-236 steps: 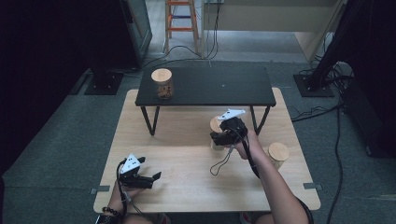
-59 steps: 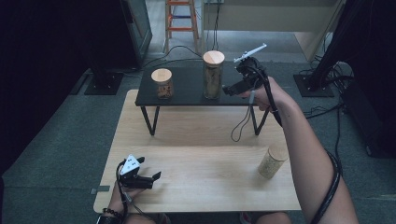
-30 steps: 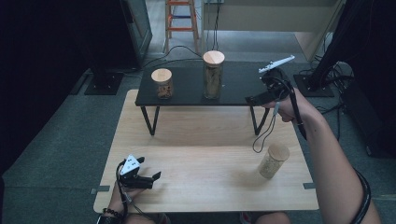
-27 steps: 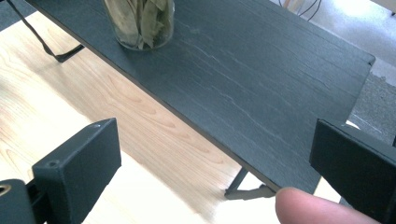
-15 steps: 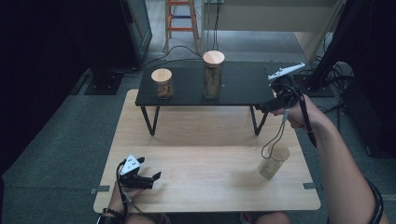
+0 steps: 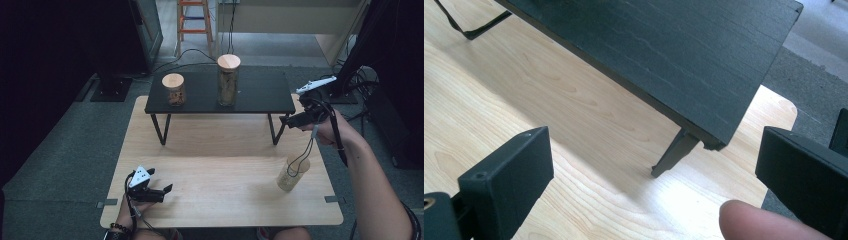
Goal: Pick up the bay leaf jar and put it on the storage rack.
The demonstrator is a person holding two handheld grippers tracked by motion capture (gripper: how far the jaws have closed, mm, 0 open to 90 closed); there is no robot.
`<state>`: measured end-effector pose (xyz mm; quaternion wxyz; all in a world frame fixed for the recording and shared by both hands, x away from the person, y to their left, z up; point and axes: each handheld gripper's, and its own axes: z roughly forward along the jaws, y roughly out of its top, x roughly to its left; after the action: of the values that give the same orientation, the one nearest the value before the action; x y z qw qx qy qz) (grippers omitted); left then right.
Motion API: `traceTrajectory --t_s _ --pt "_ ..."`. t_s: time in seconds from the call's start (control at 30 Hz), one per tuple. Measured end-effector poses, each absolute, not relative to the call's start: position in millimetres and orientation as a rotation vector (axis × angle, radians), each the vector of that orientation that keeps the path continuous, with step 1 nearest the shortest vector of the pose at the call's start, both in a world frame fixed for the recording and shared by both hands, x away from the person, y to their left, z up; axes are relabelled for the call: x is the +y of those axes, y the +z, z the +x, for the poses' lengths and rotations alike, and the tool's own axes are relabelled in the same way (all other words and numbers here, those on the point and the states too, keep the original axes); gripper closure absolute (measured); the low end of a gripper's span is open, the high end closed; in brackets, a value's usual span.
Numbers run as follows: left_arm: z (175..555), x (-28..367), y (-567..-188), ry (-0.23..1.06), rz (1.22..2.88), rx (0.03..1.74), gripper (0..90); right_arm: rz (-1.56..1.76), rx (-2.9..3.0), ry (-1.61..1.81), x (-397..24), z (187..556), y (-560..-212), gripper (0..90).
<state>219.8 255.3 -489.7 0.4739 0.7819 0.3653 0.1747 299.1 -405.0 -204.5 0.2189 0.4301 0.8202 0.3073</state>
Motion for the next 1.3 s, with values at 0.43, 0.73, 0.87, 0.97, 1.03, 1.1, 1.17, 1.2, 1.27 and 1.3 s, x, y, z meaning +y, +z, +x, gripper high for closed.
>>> traceTrajectory --t_s 0.43,0.73,0.87,0.97,1.03,1.1,1.17,1.2,1.27,1.3 --pt "219.9 253.4 -488.4 0.434 1.923 0.900 0.6 1.198 2.262 0.840 -421.2 282.8 -214.8 1.9" --pt "220.5 253.7 -488.1 0.432 1.927 0.898 0.7 1.190 2.259 0.828 -427.1 269.1 -221.3 1.9" --pt "220.2 253.7 -488.7 0.432 1.921 0.900 0.6 1.189 2.258 0.826 -429.2 263.1 -224.0 1.9" --pt "220.0 253.6 -488.6 0.432 1.921 0.902 0.7 1.189 2.262 0.823 -430.8 259.1 -227.0 1.9" --pt "220.1 253.5 -488.5 0.433 1.923 0.900 0.7 1.189 2.265 0.825 -432.3 256.1 -229.3 1.9" --pt "219.9 253.4 -488.7 0.433 1.920 0.901 0.7 1.190 2.264 0.825 -433.8 252.7 -231.5 1.9" --pt "219.7 253.7 -488.9 0.433 1.918 0.902 0.7 1.188 2.260 0.817 -434.5 248.7 -233.6 1.9" --pt "219.7 253.7 -488.8 0.433 1.918 0.902 0.6 1.191 2.258 0.820 -435.5 246.8 -234.5 1.8" --pt "219.7 253.9 -489.1 0.432 1.916 0.902 0.7 1.190 2.258 0.821 -437.3 243.4 -235.9 1.9" --pt "219.7 253.9 -489.3 0.431 1.914 0.903 0.6 1.188 2.257 0.822 -438.1 241.7 -236.6 1.9"
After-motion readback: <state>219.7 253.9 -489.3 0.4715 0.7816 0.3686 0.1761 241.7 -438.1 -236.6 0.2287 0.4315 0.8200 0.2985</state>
